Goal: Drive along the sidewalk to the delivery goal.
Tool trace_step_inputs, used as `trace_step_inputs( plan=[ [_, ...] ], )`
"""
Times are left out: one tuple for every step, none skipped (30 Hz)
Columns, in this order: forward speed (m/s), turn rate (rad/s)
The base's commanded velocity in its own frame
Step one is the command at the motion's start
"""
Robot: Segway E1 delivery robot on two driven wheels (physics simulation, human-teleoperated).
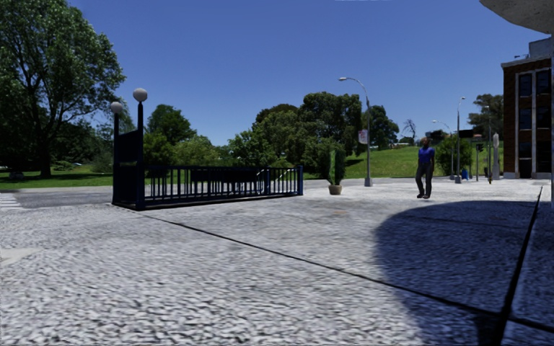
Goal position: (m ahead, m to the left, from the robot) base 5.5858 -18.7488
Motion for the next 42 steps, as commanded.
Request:
trace_step_inputs(
  plan=[
    [2.00,-0.47],
    [2.00,-0.47],
    [2.00,-0.48],
    [2.00,-0.48],
    [2.00,-0.48],
    [2.00,-0.48],
    [2.00,-0.48],
    [2.00,-0.48],
    [2.00,-0.48],
    [2.00,-0.48],
    [2.00,-0.48],
    [2.00,-0.48],
    [2.00,-0.48],
    [2.00,-0.48],
    [2.00,-0.48],
    [2.00,-0.48],
    [2.00,-0.48],
    [2.00,-0.48],
    [2.00,-0.48],
    [2.00,-0.48],
    [2.00,-0.48],
    [2.00,-0.48],
    [2.00,-0.48],
    [2.00,-0.48],
    [2.00,-0.49],
    [2.00,-0.49],
    [2.00,-0.49],
    [2.00,-0.50],
    [2.00,-0.50],
    [2.00,-0.50],
    [2.00,-0.50],
    [2.00,-0.50],
    [2.00,-0.50],
    [2.00,-0.50],
    [2.00,-0.50],
    [2.00,-0.50],
    [2.00,-0.50],
    [2.00,-0.50],
    [2.00,-0.50],
    [2.00,-0.50],
    [2.00,-0.50],
    [2.00,-0.54]
  ],
)
